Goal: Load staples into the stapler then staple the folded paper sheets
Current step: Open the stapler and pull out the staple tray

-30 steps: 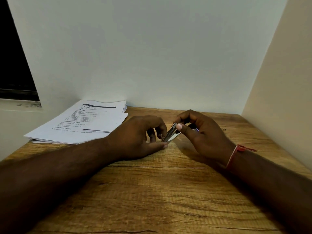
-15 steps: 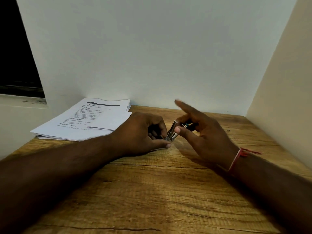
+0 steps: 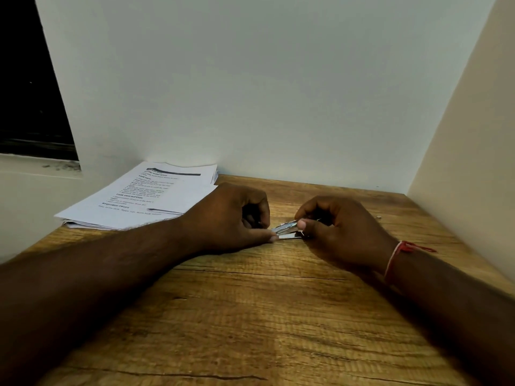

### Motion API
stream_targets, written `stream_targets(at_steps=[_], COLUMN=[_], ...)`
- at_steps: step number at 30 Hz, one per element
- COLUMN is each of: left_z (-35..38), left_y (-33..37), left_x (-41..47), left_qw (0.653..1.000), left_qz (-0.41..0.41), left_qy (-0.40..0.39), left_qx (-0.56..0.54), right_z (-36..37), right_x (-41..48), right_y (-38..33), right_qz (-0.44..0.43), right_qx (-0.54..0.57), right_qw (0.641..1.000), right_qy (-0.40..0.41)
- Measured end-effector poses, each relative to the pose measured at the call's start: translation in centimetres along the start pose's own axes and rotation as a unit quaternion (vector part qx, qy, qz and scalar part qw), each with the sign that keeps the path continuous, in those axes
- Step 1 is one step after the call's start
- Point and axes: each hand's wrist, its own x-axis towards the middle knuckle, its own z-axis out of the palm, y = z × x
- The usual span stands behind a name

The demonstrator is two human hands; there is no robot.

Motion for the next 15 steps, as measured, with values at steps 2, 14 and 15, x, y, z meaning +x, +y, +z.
stream_targets(at_steps=[2,14,15], left_z=[-0.11,0.02,0.07], left_y=[-0.19,-0.38,-0.4], left_x=[0.01,0.03,0.02], left_qw=[1.0,1.0,1.0], left_qz=[0.003,0.007,0.006], left_qy=[-0.012,-0.025,-0.024], left_qx=[0.009,0.013,0.014], right_z=[0.05,0.26,0.25], right_x=[0.13,0.1,0.09], right_y=[0.2,-0.29,-0.33], right_qz=[0.005,0.029,0.032], right_qx=[-0.017,-0.046,-0.045], right_qw=[1.0,0.997,0.997], right_qy=[-0.014,-0.048,-0.052])
